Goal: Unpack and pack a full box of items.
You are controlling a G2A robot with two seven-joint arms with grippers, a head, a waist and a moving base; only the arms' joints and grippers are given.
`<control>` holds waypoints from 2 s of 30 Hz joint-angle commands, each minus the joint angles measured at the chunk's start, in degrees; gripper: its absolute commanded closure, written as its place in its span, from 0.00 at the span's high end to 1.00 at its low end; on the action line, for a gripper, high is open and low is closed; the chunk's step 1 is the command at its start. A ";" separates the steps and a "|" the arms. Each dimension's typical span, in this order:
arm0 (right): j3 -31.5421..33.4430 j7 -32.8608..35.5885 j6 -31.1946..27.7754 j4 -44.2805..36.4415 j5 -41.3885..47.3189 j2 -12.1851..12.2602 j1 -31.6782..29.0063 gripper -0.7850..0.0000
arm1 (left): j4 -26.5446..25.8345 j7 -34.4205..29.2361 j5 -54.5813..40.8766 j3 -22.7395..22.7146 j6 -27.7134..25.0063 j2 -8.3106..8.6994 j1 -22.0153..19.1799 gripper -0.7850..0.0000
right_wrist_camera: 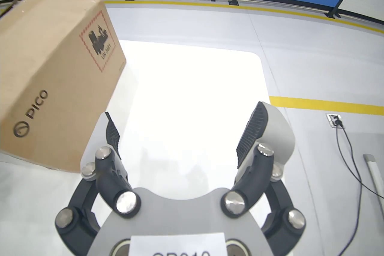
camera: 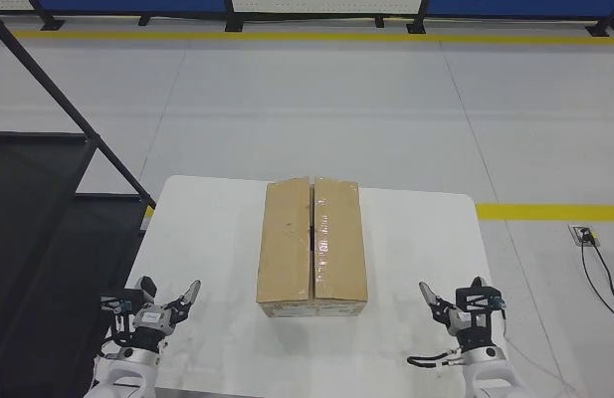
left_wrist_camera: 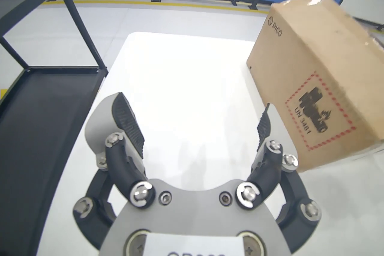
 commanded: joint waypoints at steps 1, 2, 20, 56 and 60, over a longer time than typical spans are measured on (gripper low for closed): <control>-0.05 0.11 -0.16 0.02 -0.08 0.01 0.04 1.00 | 0.27 -0.22 -0.13 0.10 -0.24 -0.01 -0.27 1.00; -0.05 0.11 -0.16 0.02 -0.08 0.01 0.04 1.00 | 0.27 -0.22 -0.13 0.10 -0.24 -0.01 -0.27 1.00; -0.80 -5.11 1.17 0.60 3.38 -0.97 1.33 1.00 | 6.49 -1.72 7.60 10.05 2.39 -1.16 -8.90 1.00; -1.20 -14.29 -5.25 -2.62 -22.27 -0.15 -2.95 1.00 | 7.63 -2.14 20.87 22.31 -1.74 -2.86 -11.72 1.00; -2.13 -16.00 -7.43 -2.98 -26.00 0.01 -2.79 1.00 | 7.55 -2.27 21.26 23.15 -1.75 -3.06 -11.97 1.00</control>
